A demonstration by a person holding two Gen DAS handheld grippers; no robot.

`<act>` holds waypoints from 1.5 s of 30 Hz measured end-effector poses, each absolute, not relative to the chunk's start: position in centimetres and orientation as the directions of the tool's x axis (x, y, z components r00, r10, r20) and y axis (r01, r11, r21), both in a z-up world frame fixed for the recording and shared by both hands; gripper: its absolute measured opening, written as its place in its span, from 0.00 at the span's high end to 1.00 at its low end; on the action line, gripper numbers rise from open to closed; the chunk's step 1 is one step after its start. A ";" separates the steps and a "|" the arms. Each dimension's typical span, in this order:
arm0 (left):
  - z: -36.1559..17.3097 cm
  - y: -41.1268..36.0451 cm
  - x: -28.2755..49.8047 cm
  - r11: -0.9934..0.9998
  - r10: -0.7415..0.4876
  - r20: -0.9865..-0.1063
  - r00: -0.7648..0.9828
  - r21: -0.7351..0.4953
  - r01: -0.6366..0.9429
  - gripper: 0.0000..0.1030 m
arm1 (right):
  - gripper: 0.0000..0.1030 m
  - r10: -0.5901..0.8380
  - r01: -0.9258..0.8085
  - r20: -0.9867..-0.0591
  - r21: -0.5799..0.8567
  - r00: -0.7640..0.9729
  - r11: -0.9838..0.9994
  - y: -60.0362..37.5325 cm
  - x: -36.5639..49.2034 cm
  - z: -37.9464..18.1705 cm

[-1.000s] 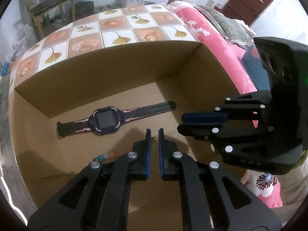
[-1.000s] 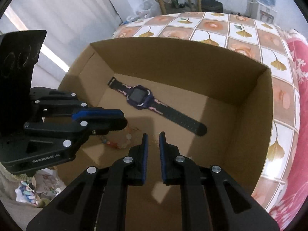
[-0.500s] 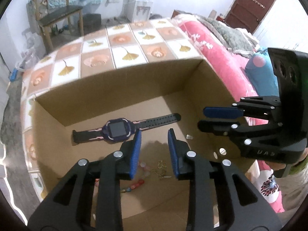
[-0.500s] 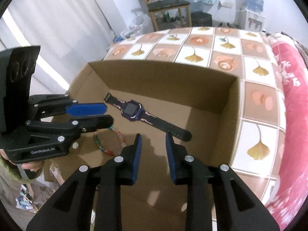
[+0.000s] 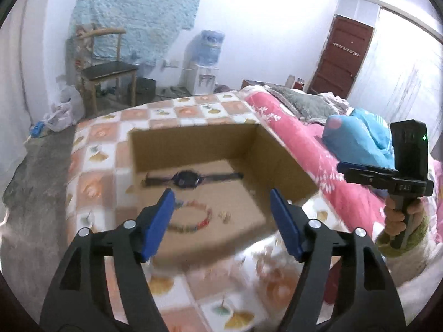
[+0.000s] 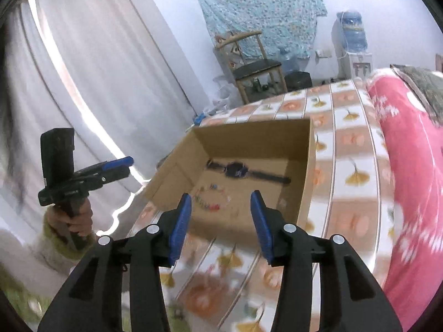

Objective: Organize jewelry
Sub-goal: 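Withdraw the open left gripper from the box back over the table, then move the left gripper down to the small gold ring on the table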

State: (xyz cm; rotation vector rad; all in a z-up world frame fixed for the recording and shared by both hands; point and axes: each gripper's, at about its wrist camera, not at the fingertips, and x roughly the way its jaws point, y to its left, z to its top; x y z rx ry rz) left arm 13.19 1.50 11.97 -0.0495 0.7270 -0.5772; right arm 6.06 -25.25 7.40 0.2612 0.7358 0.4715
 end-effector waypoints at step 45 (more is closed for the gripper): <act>-3.5 -4.0 11.7 0.891 -0.267 -0.830 0.491 -0.018 0.454 0.77 | 0.58 0.222 -0.115 -0.804 0.190 0.552 0.975 -19.7 7.2 -6.3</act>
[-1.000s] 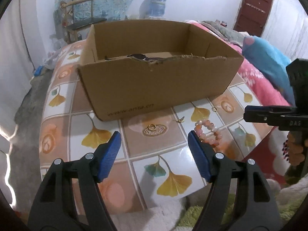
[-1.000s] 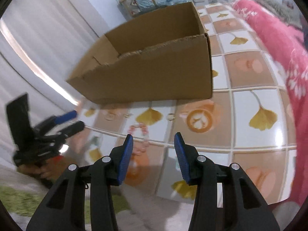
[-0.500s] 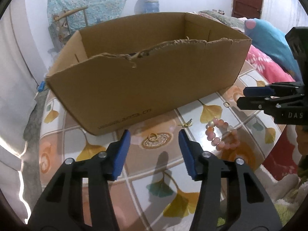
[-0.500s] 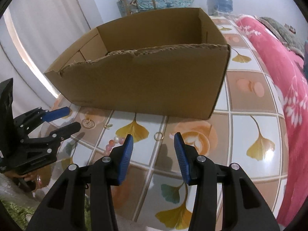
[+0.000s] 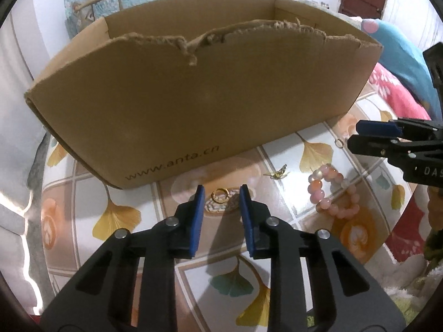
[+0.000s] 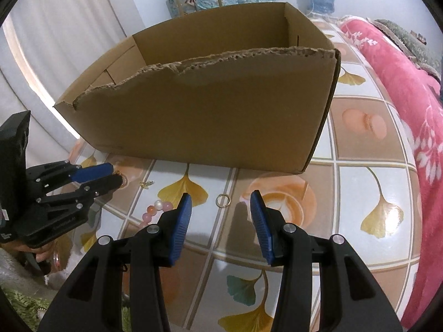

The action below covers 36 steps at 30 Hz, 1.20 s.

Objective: Organize jewelry
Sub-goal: 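Move the left gripper down to the small gold ring on the table, then close the left gripper on the small gold ring and lift it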

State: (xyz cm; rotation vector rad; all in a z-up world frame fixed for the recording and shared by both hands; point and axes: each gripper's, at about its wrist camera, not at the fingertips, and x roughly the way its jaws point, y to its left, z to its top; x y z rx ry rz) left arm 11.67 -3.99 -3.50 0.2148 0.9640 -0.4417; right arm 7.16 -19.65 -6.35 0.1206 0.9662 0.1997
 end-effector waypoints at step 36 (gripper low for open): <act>-3.7 -6.5 11.5 0.883 -0.241 -0.829 0.504 0.028 0.468 0.89 | 0.67 0.204 -0.141 -0.814 0.150 0.544 0.978 -18.9 7.7 -7.4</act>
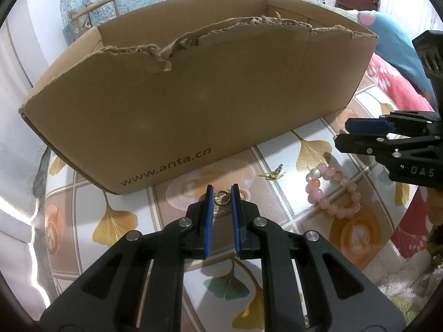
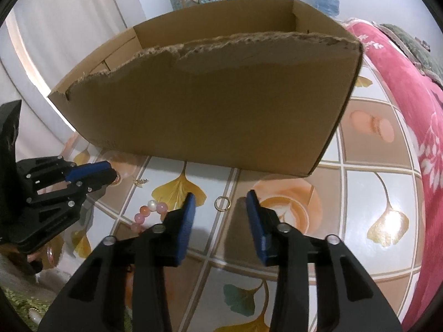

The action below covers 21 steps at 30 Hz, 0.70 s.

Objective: Organize jewelry
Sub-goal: 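Close the left gripper on the small gold ring and lift it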

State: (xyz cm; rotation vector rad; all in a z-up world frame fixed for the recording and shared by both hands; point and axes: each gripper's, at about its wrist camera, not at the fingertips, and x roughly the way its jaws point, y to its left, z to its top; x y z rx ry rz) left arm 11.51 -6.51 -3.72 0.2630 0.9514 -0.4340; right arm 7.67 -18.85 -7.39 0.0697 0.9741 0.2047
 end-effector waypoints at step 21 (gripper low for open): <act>-3.7 -6.6 11.5 0.885 -0.242 -0.829 0.504 0.024 0.465 0.89 | 0.89 0.146 -0.187 -0.825 0.050 0.546 0.981 -16.0 8.1 -7.7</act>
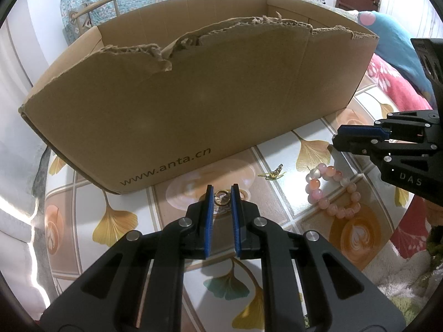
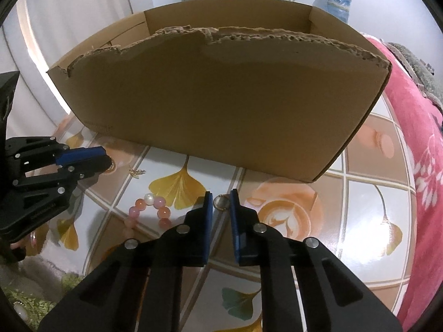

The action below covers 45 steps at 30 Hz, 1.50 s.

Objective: Organize jewelry
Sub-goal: 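Close the left gripper on the small gold ring and lift it, then carry the gold ring over the box with the left gripper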

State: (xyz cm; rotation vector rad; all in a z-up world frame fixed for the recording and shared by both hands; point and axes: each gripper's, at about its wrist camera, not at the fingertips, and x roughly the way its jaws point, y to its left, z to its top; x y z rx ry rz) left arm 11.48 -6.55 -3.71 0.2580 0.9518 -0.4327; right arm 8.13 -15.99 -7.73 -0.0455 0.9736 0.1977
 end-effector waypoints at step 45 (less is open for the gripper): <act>7.1 -5.6 9.3 0.794 -0.479 -0.661 0.578 -0.045 0.606 0.89 | 0.89 0.260 -0.255 -0.670 0.108 0.695 0.961 -18.1 4.6 1.9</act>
